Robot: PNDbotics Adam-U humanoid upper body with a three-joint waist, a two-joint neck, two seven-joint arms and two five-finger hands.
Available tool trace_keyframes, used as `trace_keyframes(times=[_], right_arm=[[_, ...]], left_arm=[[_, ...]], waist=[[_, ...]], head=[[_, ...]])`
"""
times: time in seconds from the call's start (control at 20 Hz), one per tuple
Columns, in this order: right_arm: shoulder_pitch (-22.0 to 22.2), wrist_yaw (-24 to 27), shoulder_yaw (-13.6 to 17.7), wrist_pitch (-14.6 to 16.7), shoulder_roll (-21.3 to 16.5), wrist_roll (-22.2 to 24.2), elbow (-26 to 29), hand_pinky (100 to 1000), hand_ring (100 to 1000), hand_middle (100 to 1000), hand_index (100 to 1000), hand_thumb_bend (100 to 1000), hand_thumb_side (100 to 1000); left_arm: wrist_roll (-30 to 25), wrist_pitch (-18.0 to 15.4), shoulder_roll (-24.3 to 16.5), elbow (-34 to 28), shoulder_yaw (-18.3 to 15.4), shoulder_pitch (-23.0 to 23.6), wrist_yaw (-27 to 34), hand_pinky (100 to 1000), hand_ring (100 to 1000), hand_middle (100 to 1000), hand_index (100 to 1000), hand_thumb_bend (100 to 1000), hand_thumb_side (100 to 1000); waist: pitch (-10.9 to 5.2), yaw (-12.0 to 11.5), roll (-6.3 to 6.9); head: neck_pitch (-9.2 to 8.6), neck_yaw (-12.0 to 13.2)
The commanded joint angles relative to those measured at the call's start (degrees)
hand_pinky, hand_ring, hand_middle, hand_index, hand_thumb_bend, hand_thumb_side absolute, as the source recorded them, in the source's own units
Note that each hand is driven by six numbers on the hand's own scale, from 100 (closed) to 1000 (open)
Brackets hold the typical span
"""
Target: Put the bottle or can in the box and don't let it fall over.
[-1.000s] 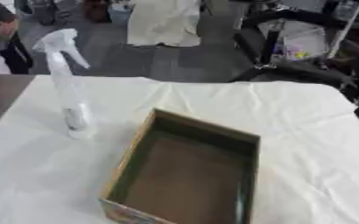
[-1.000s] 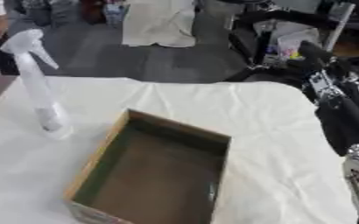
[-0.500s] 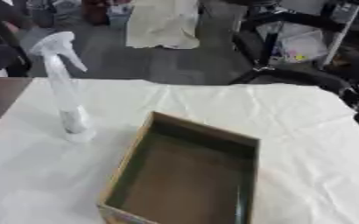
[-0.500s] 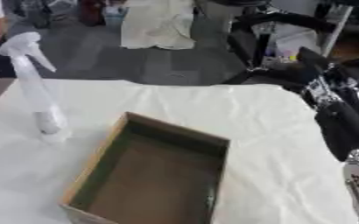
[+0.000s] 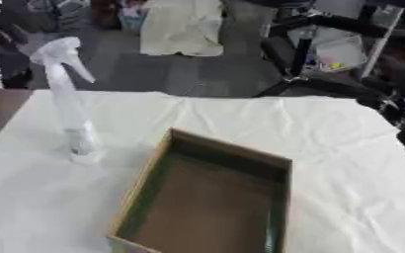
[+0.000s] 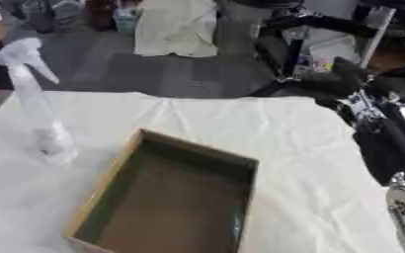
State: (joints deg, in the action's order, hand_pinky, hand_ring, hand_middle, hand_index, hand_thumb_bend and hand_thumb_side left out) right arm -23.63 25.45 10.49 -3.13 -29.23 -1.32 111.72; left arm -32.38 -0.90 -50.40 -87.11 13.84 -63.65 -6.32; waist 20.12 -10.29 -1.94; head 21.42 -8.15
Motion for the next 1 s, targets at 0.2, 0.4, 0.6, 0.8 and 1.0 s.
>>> trace_keyframes(times=[0.2, 0.4, 0.6, 0.8, 1.0], right_arm=[[-0.72, -0.53, 0.28, 0.12, -1.71, 0.54, 0.14, 817, 885, 974, 783, 130, 458], [-0.94, -0.61, 0.20, 0.00, -1.74, 0.81, 0.02, 817, 885, 974, 784, 119, 465], [-1.16, -0.68, 0.15, -0.02, -1.82, 1.03, -0.03, 818, 885, 975, 784, 115, 469], [-1.31, -0.76, 0.12, -0.04, -1.86, 1.21, -0.05, 818, 885, 975, 784, 110, 473], [-1.46, -0.75, 0.07, -0.03, -1.86, 1.37, -0.05, 818, 886, 975, 784, 106, 477]], left_arm=[[2.02, -0.16, -0.54, 0.61, -1.77, -2.09, -0.16, 783, 809, 880, 850, 285, 658], [2.03, -0.17, 0.08, 1.37, -1.89, -3.10, 0.61, 781, 806, 880, 847, 279, 659], [1.85, -0.15, 0.46, 2.07, -1.74, -3.57, 0.88, 777, 803, 879, 845, 275, 663], [2.01, -0.09, 0.83, 2.75, -1.78, -3.83, 0.57, 775, 801, 881, 845, 273, 662], [2.20, -0.22, 1.09, 3.44, -1.84, -3.94, 0.05, 781, 809, 890, 845, 277, 651]], waist=[[-0.66, 0.13, 0.12], [-0.30, 0.26, 0.32], [0.10, 0.44, 0.40], [0.53, 0.68, 0.46], [0.89, 0.95, 0.47]], head=[[-0.85, -0.29], [-0.95, -0.30], [-1.26, -0.16], [-1.96, 0.08], [-3.14, 0.30]])
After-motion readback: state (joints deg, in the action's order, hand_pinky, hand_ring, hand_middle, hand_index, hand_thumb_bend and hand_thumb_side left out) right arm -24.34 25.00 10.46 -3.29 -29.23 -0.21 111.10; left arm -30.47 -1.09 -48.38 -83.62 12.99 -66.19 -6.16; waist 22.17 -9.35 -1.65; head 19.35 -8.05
